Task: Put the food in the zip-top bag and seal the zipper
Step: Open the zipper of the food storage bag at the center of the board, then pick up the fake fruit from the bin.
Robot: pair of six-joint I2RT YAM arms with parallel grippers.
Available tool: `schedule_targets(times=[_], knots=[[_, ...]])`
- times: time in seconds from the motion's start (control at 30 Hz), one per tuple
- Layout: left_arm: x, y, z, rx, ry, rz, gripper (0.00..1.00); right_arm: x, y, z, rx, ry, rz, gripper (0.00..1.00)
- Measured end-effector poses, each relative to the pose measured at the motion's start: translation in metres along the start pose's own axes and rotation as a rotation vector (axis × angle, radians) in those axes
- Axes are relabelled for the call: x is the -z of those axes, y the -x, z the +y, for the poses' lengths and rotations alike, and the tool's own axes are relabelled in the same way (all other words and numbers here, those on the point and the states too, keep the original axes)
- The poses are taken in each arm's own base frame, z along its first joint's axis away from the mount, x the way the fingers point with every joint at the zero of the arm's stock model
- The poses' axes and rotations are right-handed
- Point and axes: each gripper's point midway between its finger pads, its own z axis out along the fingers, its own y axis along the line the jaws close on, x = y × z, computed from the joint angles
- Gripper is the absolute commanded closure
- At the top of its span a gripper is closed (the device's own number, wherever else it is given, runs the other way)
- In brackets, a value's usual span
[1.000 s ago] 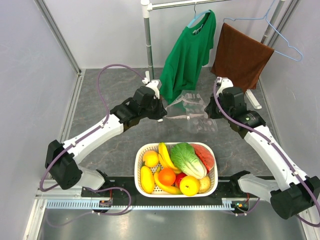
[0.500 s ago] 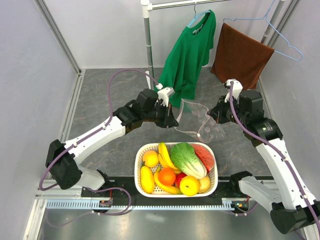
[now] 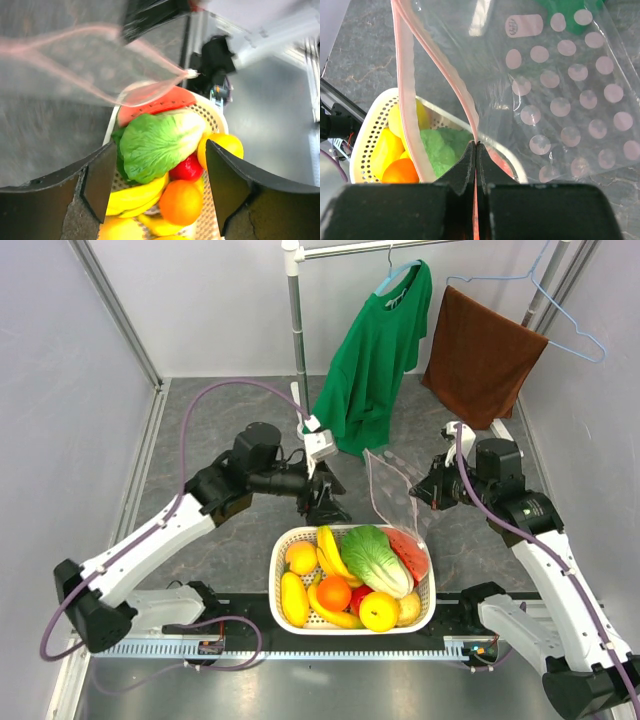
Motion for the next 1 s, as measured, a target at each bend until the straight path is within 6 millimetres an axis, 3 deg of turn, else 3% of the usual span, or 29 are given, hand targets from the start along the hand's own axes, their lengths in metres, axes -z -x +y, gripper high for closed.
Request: schedule_targets(times=[0.13,0.23,0.37,0.57,0.67,0.87,1.0], knots=[[0.012,0.013,-0.039,-0.304,-0.139,-0.014,0.21,-0.002,-0.006,-0.001,-0.014,0.002,0.016,1.00],[0.003,0.004,-0.079,-0.547,-0.278,0.026,0.19,-0.003,-0.006,-0.001,-0.020,0.001,0.018,1.00],[-0.013,-0.032,-0.116,-0.759,-0.447,0.124,0.02,-0.003,-0.006,-0.001,-0.023,0.001,0.018,1.00],[-0.026,-0.112,-0.168,-1.089,-0.664,0.280,0.00,-0.004,-0.010,-0.003,-0.028,-0.001,0.029,1.00],[-0.038,-0.128,-0.173,-1.175,-0.693,0.321,0.00,-0.006,-0.015,-0.004,-0.035,-0.002,0.041,1.00],[-0.072,-0.153,-0.158,-1.310,-0.679,0.418,0.00,-0.007,-0.018,-0.004,-0.044,0.005,0.051,1.00],[-0.080,-0.166,-0.151,-1.411,-0.686,0.453,0.00,-0.007,-0.019,-0.003,-0.046,0.006,0.052,1.00]])
